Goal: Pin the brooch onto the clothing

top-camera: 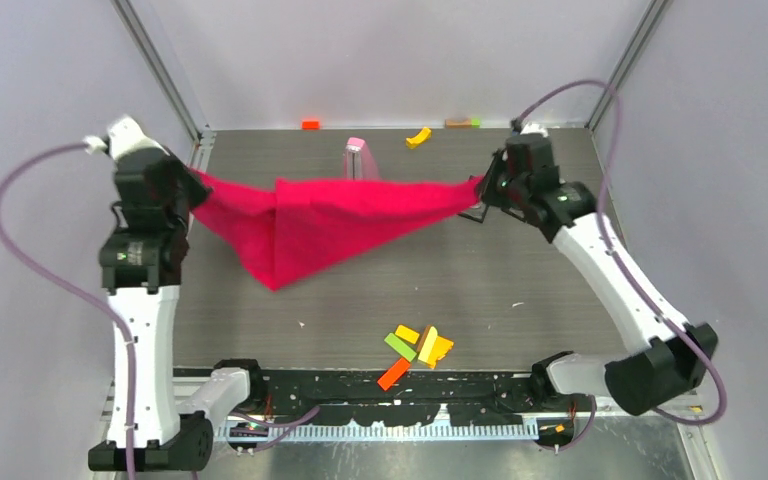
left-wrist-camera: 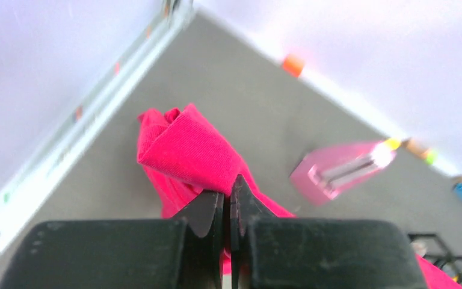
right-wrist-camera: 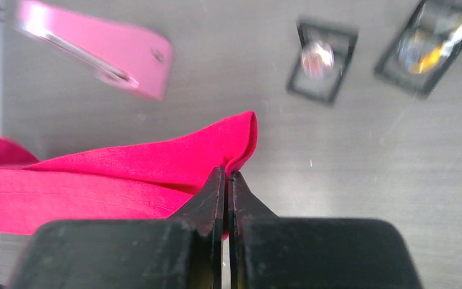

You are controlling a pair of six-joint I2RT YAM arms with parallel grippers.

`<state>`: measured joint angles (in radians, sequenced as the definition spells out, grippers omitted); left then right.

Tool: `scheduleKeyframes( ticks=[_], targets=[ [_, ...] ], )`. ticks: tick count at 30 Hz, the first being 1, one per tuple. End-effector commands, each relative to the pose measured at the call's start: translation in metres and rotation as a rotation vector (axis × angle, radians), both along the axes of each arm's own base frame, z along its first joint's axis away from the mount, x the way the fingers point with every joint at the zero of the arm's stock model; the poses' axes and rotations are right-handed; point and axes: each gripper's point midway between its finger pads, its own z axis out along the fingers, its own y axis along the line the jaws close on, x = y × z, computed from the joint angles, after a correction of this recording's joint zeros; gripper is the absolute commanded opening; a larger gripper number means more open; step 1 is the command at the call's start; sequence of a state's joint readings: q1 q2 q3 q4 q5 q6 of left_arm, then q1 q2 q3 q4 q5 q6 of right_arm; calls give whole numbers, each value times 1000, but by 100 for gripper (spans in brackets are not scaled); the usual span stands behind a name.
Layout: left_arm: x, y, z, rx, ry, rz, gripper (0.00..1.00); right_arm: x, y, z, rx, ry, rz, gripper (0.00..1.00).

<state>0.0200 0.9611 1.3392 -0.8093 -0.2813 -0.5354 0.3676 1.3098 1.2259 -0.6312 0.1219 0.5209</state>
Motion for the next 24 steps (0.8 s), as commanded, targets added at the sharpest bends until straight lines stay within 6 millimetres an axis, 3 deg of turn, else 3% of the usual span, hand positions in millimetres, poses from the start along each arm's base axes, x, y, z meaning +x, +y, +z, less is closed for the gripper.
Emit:
scheduleKeyframes(
  ticks=[1,5,10,12,13,14,15,19,21,24],
  targets=[
    [-18,19,106,186,-141,8,0,-11,-25,126,-43,-267,-1,1],
    [-37,18,161,227,-248,-2,0,-28,-37,186,-34,-395,-14,1],
    [-68,15,196,248,-383,-8,0,-50,-39,224,21,-530,9,1],
    [-66,11,192,247,-394,-31,0,-53,-41,219,29,-562,6,1],
    [-61,8,181,239,-369,-51,0,-52,-45,200,13,-540,-18,1],
    [-52,4,167,227,-331,-76,0,-48,-47,197,16,-549,-40,1],
    [-43,-1,152,212,-284,-112,0,-44,-54,174,-17,-513,-83,1],
    [-12,-14,94,157,-98,-195,0,-35,-64,125,-76,-399,-152,1],
    [-5,-13,83,157,-85,-195,0,-36,-61,112,-77,-361,-139,1],
    [-3,-13,87,158,-124,-191,0,-39,-56,114,-52,-363,-111,1]
  ],
)
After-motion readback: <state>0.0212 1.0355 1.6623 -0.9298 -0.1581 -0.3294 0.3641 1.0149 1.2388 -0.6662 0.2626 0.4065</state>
